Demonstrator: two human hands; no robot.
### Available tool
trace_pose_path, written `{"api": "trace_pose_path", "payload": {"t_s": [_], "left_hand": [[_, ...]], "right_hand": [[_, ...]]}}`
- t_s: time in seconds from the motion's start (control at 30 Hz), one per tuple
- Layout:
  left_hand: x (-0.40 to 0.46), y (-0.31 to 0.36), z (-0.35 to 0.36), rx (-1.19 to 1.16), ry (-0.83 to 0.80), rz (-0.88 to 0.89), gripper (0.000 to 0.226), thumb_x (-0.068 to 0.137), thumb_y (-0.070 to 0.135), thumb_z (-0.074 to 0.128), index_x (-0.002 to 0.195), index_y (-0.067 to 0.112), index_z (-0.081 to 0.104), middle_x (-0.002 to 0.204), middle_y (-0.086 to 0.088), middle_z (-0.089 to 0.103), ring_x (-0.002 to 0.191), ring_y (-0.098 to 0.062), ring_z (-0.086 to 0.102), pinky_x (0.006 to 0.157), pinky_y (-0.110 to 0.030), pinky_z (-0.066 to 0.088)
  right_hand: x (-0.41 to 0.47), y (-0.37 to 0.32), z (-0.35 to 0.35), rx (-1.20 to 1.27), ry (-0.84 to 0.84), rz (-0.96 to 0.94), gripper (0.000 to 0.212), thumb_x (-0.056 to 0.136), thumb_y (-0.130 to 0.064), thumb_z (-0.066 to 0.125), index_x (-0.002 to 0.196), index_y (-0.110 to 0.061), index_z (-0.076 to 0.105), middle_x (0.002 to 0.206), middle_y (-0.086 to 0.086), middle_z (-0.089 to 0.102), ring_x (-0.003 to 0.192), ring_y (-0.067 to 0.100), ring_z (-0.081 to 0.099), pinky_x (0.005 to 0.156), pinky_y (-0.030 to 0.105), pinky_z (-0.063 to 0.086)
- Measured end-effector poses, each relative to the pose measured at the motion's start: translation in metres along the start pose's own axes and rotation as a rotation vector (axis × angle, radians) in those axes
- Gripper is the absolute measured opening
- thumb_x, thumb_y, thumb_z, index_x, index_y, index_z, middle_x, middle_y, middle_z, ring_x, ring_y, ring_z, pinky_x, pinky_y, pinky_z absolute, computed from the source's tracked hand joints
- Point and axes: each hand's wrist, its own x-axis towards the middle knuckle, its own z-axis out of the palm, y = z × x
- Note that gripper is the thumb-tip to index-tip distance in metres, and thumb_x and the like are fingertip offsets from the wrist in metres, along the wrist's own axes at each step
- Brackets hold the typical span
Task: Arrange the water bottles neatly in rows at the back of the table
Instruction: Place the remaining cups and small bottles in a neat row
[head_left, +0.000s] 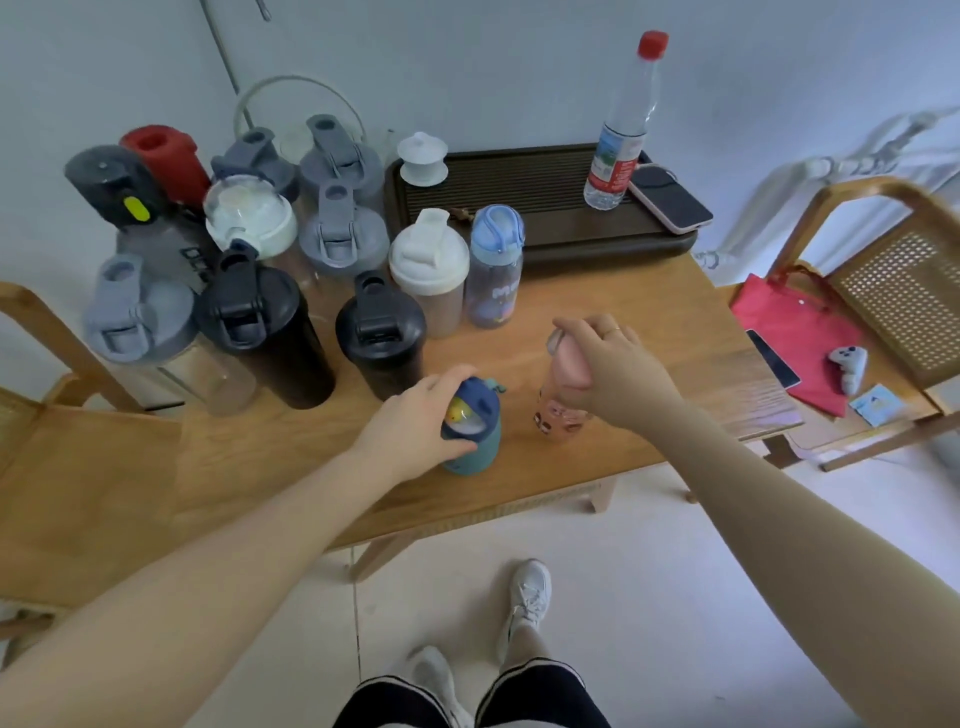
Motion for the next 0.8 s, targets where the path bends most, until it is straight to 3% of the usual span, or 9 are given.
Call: {"api": "trace_pose_path", "payload": {"t_s": [0.23,0.4,0.5,0.57,0.67,0.73,0.8], "left_hand": [[0.006,0.024,0.02,-0.017,-0.013,0.017,0.076,0.075,0.028,0.071,0.136,0.029,0.026,0.136,-0.005,0.046,0.118,-0.028,0.05,0.094,-0.041,0.045],[0.019,0.043,0.025,-0.045,0.019,-0.04,0.067,0.078,0.034,0.068,0.132,0.024,0.031,0.134,-0.004,0.048,0.115,-0.024,0.053,0.09,-0.038,0.048],[0.014,0.036,0.01,0.034,0.277,-0.106,0.043,0.077,0.047,0.063,0.103,0.018,0.045,0.103,-0.001,0.05,0.091,-0.016,0.054,0.07,-0.027,0.047],[0.018,0.031,-0.001,-0.021,0.469,-0.111,0.039,0.078,0.042,0.063,0.096,0.013,0.044,0.099,-0.005,0.045,0.088,-0.018,0.049,0.07,-0.025,0.039],[0.04,0.031,-0.013,-0.024,0.492,-0.042,0.064,0.074,0.033,0.072,0.123,0.008,0.04,0.127,-0.014,0.04,0.116,-0.027,0.041,0.093,-0.034,0.038],[0.058,0.036,-0.019,0.009,0.368,0.024,0.081,0.071,0.032,0.075,0.136,0.015,0.029,0.141,-0.011,0.031,0.128,-0.026,0.032,0.102,-0.041,0.034],[0.072,0.037,-0.024,0.066,0.249,0.072,0.087,0.07,0.034,0.075,0.14,0.022,0.024,0.143,-0.007,0.03,0.129,-0.025,0.033,0.1,-0.043,0.037]], "right_hand": [[0.055,-0.03,0.002,0.019,0.01,-0.092,0.082,0.074,-0.042,0.071,0.141,-0.029,0.026,0.14,0.006,0.035,0.124,0.032,0.038,0.088,0.043,0.044],[0.061,-0.027,-0.006,0.206,-0.077,-0.176,0.084,0.078,-0.044,0.066,0.146,-0.024,0.019,0.148,0.006,0.032,0.133,0.027,0.032,0.102,0.044,0.037],[0.042,-0.002,-0.01,0.327,0.09,-0.122,0.062,0.087,-0.042,0.055,0.138,-0.015,0.033,0.134,0.006,0.047,0.123,0.023,0.044,0.096,0.037,0.04],[0.027,0.012,-0.008,0.36,0.097,-0.093,0.052,0.085,-0.044,0.057,0.124,-0.013,0.044,0.109,0.0,0.052,0.1,0.019,0.053,0.081,0.031,0.045],[0.012,0.018,-0.002,0.358,-0.102,-0.14,0.042,0.075,-0.045,0.068,0.102,-0.019,0.048,0.095,-0.004,0.053,0.085,0.017,0.055,0.072,0.03,0.048],[0.008,0.015,0.001,0.298,-0.2,-0.219,0.051,0.067,-0.047,0.075,0.102,-0.021,0.048,0.097,-0.007,0.051,0.086,0.012,0.052,0.075,0.03,0.049],[0.008,0.012,0.005,0.219,-0.239,-0.289,0.063,0.062,-0.051,0.077,0.11,-0.024,0.047,0.104,-0.009,0.049,0.089,0.008,0.047,0.077,0.03,0.05]]}}
